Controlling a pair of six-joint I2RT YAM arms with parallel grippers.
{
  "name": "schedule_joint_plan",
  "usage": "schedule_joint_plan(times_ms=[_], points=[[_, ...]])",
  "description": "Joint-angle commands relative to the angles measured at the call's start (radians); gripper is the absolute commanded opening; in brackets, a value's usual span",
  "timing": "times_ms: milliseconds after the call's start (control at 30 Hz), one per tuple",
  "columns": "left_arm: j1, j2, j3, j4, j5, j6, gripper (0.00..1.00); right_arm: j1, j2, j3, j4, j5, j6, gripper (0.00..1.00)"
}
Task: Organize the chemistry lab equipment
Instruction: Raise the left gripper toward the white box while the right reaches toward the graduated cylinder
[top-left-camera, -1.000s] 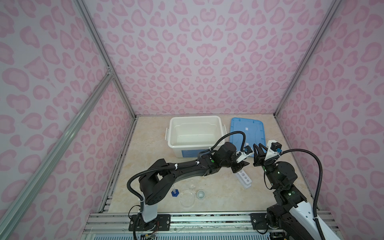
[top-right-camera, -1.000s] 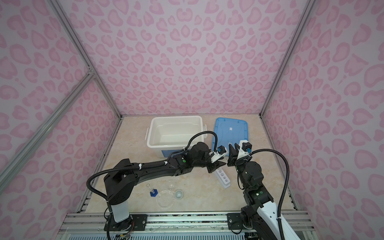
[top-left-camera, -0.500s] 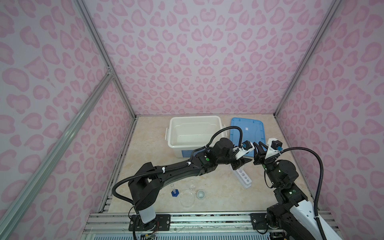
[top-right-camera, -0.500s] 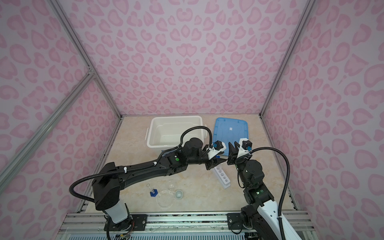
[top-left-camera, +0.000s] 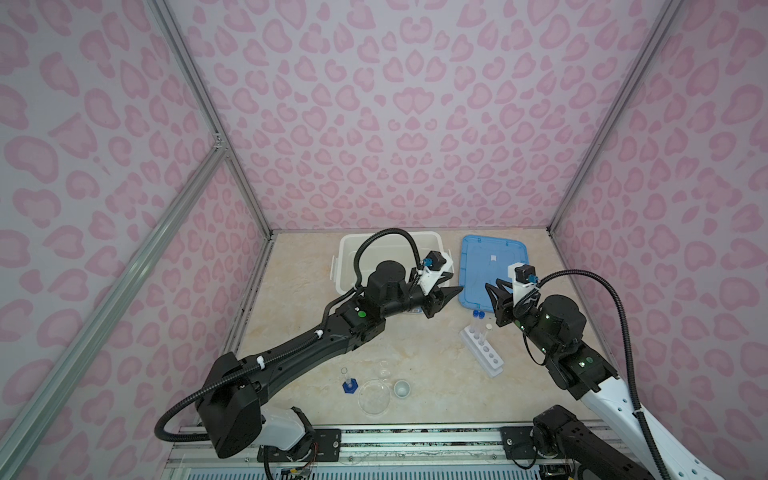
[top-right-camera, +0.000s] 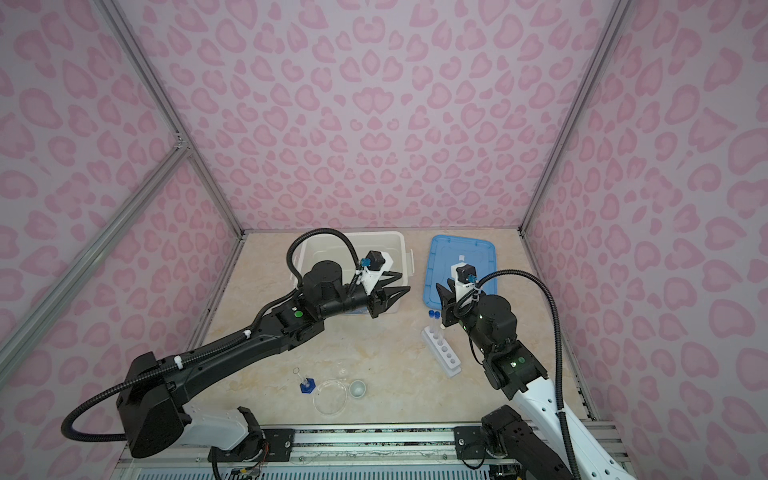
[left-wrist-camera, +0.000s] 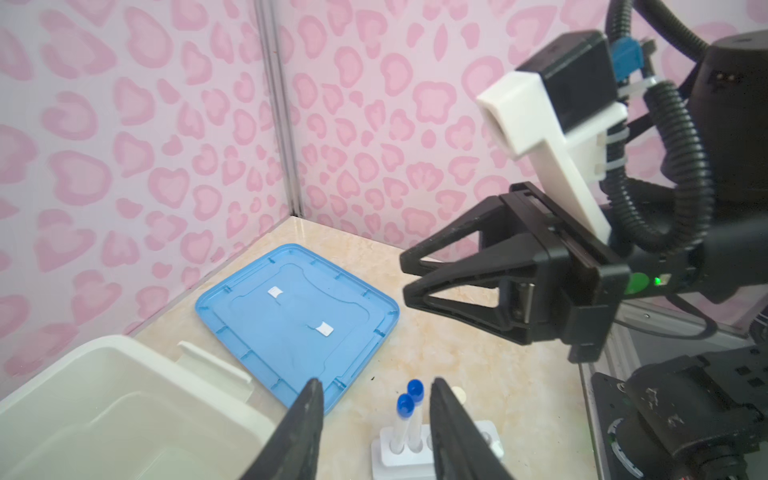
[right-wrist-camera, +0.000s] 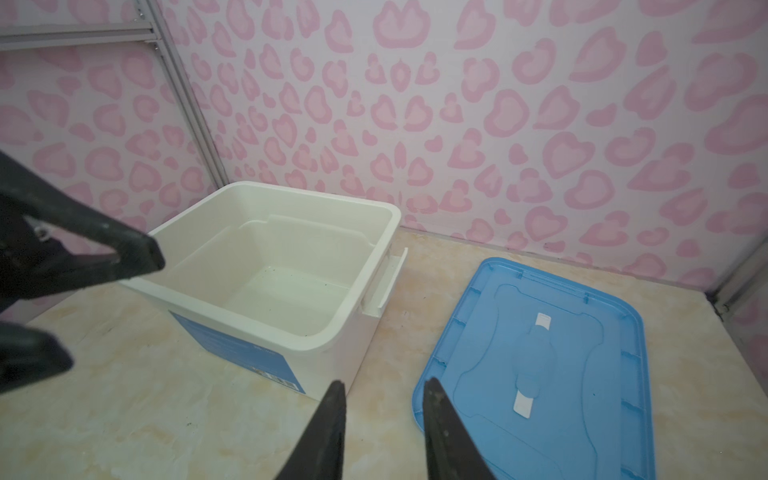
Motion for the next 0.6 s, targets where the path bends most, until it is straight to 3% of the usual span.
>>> schedule_joint_plan(times_ms=[0, 167, 333, 433, 567], points=[[0.074, -0.092, -0.071, 0.068, -0.014, -0.093, 0.47, 0.082, 0.062, 0.057, -0.151, -0.033, -0.107, 0.33], [0.196, -0.254, -0.201, 0.071, -0.128, -0.169, 0.53, 0.254, 0.194, 0.148, -0.247, 0.009, -0.187, 0.34], [0.295, -0.408, -0.304, 0.030, -0.289, -0.246, 0.65, 0.360, 0.353, 0.234, -0.262, 0.037, -0.196, 0.34], [0.360, -0.476, -0.337, -0.035, -0.372, -0.295, 0.81, 0.455, 0.485, 0.354, -0.347, 0.091, -0.179, 0.34], [0.456, -0.574, -0.405, -0.104, -0.449, -0.358, 0.86, 0.527, 0.628, 0.444, -0.329, -0.007, -0.184, 0.34]])
